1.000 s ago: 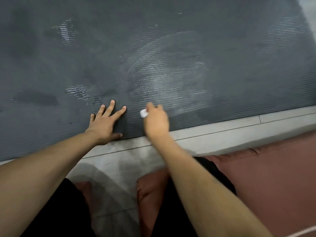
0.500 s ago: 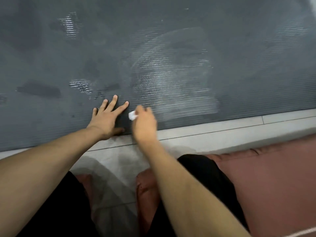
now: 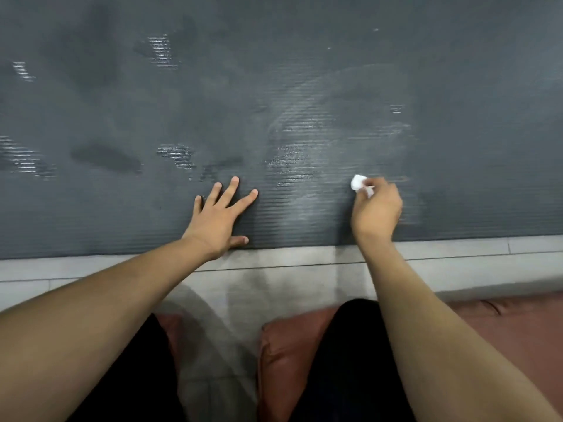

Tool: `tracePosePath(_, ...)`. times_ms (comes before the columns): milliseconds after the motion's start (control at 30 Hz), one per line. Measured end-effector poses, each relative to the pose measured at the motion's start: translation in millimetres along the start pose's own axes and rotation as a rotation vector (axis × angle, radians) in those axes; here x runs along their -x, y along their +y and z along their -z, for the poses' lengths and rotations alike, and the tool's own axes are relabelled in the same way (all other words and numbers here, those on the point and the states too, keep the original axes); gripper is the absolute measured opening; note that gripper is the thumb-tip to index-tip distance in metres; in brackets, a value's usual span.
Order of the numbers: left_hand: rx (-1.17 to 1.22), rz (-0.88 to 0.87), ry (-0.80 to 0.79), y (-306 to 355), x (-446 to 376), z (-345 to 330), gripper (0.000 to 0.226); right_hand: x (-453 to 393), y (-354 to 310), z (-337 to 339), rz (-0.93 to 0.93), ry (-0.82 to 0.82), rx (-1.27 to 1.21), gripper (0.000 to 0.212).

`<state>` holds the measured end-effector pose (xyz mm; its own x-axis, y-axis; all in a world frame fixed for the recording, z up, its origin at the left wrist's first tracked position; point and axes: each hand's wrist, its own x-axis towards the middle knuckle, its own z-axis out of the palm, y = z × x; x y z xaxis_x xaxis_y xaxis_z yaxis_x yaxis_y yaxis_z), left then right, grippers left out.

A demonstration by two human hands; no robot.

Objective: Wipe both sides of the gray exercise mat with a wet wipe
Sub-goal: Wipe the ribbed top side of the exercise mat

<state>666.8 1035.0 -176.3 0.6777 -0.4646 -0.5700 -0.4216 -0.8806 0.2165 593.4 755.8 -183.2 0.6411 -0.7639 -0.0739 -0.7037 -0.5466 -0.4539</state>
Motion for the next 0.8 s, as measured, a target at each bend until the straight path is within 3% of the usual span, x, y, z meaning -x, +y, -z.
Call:
tracePosePath(167, 0.267, 0.087, 0.154, -10.3, 14.8, -4.6, 0.118, 84.6, -101.2, -70.1, 0.573, -0.357, -0.076, 0.010)
tracePosePath(267, 0.299, 0.121, 0.187, -12.5, 16.5, -8.4, 0.118, 59.3, -100.2, -80.0, 0.781, -0.330, -0.016, 0.014)
tracePosePath(333, 0.290, 0.137, 0.165, -9.4, 14.4, -7.3, 0.118, 6.7, -89.6, -70.3, 0.695, -0.229, 0.138, 0.019)
tracePosePath(467, 0.269, 0.150, 0.133, -6.4, 12.9, -3.4, 0.117, -104.0, -61.6, -29.8, 0.248, -0.032, 0.225, 0.029)
tracePosePath(567, 0.256, 0.150, 0.138, -4.3, 12.9, -2.9, 0.117, -99.7, -73.6, -36.0, 0.176, 0.012, 0.154, 0.028)
tracePosePath(633, 0.252, 0.147, 0.141, -4.0, 12.6, -2.6, 0.118, -54.7, -101.5, -56.8, 0.336, -0.098, 0.035, 0.026)
tracePosePath(733, 0.247, 0.145, 0.160, -4.7, 11.8, -3.3, 0.119, 32.0, -137.4, -84.5, 0.796, -0.342, -0.080, 0.022)
tracePosePath(800, 0.239, 0.143, 0.157, -4.8, 11.8, -4.6, 0.120, 47.1, -140.9, -90.8, 0.923, -0.389, -0.122, 0.012)
